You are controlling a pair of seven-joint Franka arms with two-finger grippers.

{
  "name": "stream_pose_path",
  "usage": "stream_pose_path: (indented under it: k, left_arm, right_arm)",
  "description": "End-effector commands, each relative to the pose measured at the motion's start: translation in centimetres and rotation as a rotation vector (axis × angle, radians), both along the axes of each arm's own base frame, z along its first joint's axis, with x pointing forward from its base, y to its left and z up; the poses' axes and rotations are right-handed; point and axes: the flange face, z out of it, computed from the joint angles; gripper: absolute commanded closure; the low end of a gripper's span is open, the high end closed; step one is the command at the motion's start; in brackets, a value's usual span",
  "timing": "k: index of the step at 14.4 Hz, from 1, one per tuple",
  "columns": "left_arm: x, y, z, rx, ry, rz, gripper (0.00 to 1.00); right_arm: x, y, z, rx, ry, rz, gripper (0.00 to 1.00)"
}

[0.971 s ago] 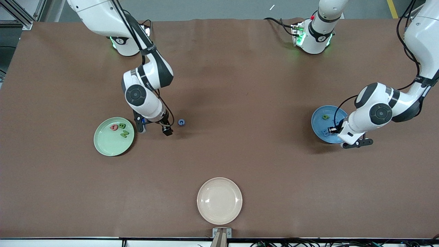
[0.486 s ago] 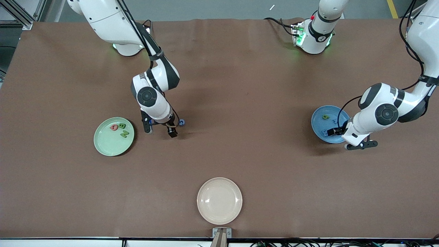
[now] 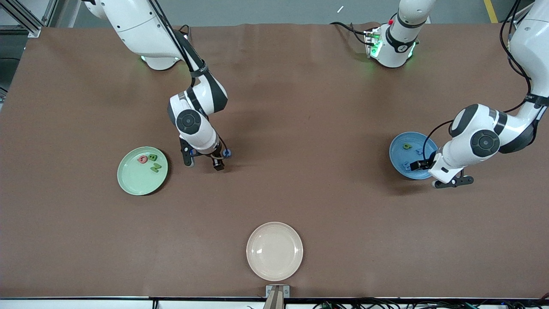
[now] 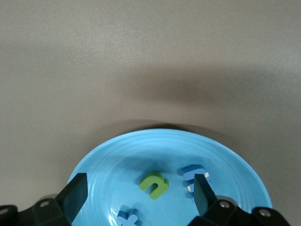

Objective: Sort upper and lower case letters into plates
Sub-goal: 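Withdraw the left gripper while the right gripper grasps and carries the C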

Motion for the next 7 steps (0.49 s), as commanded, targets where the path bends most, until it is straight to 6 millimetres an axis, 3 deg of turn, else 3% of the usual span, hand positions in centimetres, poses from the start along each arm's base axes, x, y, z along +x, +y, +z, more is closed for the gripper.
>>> stream_pose_path:
  k: [1,2,7]
  left_arm:
    - [0.6,-0.2,2.4,-0.047,0.009,0.000,0.01]
    - [0.8,-0.8,3.4,-0.076,0.010,-0.020,0.01]
    - [1.0,-2.1,3.9,-0.099,0.071,-0.055,0.01]
  right_arm:
    - [-0.2,1.2,0.1,0.003,-0.017,-0.026,0.23]
    - [-0.2,1.4,0.1,0.005,-0.019,-0.029,0.25]
    - [-0.9,2.3,0.1,0.004,-0.018,-0.012,0.36]
